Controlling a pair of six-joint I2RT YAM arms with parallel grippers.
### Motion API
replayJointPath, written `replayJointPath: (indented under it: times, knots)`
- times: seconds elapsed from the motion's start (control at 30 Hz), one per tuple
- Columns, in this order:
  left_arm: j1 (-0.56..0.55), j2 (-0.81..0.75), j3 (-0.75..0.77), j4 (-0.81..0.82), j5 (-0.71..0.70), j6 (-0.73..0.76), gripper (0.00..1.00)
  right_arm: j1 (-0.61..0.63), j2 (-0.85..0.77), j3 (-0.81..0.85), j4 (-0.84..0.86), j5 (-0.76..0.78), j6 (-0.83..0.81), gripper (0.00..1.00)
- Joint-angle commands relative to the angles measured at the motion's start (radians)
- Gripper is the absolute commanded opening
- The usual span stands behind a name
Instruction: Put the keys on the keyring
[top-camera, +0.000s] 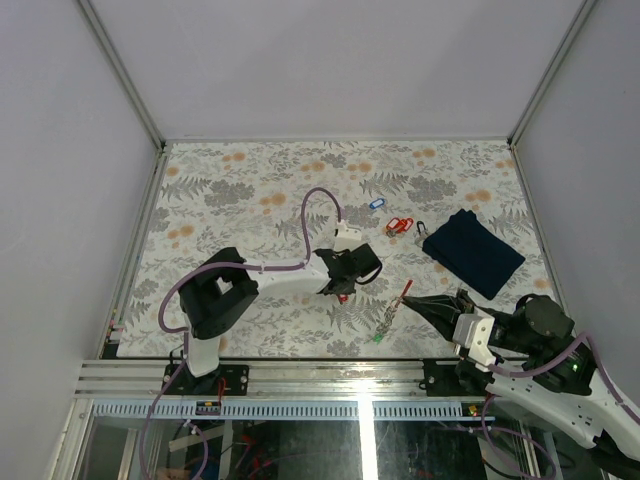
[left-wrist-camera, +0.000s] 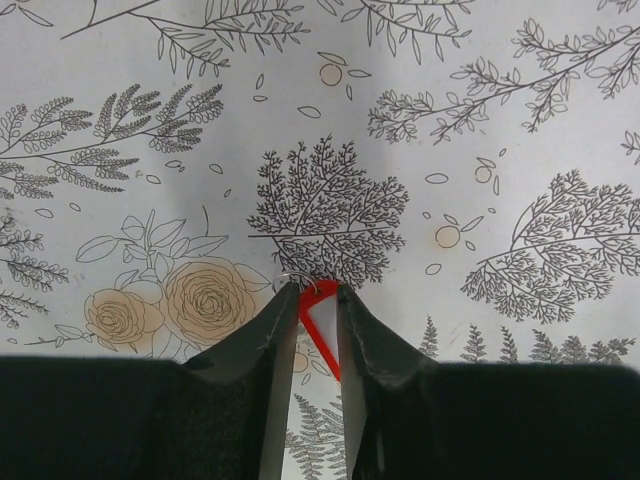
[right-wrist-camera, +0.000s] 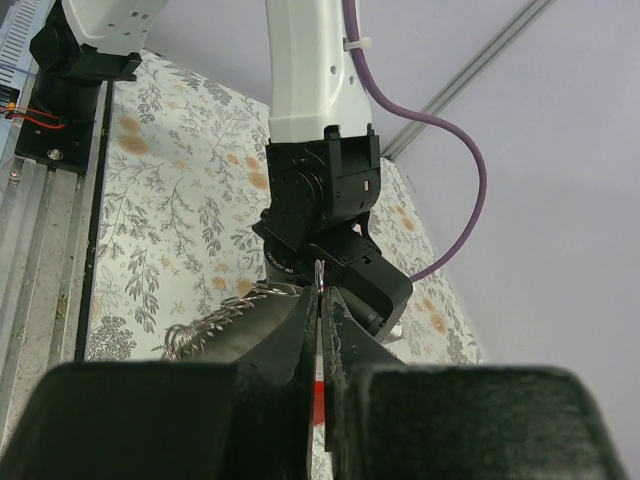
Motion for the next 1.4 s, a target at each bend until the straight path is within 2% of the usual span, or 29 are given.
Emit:
replayJointPath:
  times: [0.0, 0.23, 0.4, 0.53, 0.67, 0.77, 0.8, 0.87, 1.03, 1.07, 1.1, 1.23, 1.37]
  knots:
    - [-0.003, 0.013, 0.011, -0.011, -0.036, -0.018, 0.15, 0.004, -0.011, 0.003, 0.051, -0.014, 0.020, 0.00]
    - [-0.005, 0.017, 0.013, 0.027, 0.001, 0.077, 0.00, 0.003, -0.011, 0.000, 0.052, -0.014, 0.023, 0.00]
    - [-0.013, -0.011, -0.003, 0.080, 0.064, 0.224, 0.00, 0.003, -0.016, 0.001, 0.049, -0.010, 0.023, 0.00]
    - [-0.022, -0.085, -0.079, 0.186, 0.230, 0.408, 0.00, 0.003, -0.023, -0.002, 0.048, -0.003, 0.023, 0.00]
    - [-0.023, -0.147, -0.138, 0.199, 0.382, 0.548, 0.00, 0.004, -0.028, -0.001, 0.042, 0.001, 0.021, 0.00]
    - [-0.021, -0.204, -0.182, 0.194, 0.349, 0.563, 0.01, 0.004, -0.032, -0.003, 0.041, 0.007, 0.020, 0.00]
    - [-0.020, -0.225, -0.192, 0.197, 0.316, 0.550, 0.06, 0.004, -0.034, -0.007, 0.041, 0.008, 0.021, 0.00]
    - [-0.019, -0.261, -0.205, 0.219, 0.280, 0.508, 0.26, 0.003, -0.036, -0.013, 0.046, 0.009, 0.023, 0.00]
    - [-0.023, -0.281, -0.187, 0.275, 0.056, 0.279, 0.46, 0.003, -0.036, -0.026, 0.057, 0.007, 0.027, 0.00]
    - [-0.029, -0.266, -0.176, 0.268, 0.015, 0.235, 0.60, 0.003, -0.035, -0.027, 0.059, 0.006, 0.029, 0.00]
    - [-0.038, -0.247, -0.156, 0.253, -0.024, 0.196, 0.66, 0.003, -0.036, -0.027, 0.062, 0.006, 0.030, 0.00]
    - [-0.065, -0.124, -0.047, 0.153, -0.120, 0.074, 0.70, 0.003, -0.039, -0.028, 0.059, 0.003, 0.032, 0.00]
    - [-0.086, -0.015, 0.048, 0.067, -0.157, 0.024, 0.71, 0.003, -0.041, -0.029, 0.055, 0.000, 0.036, 0.00]
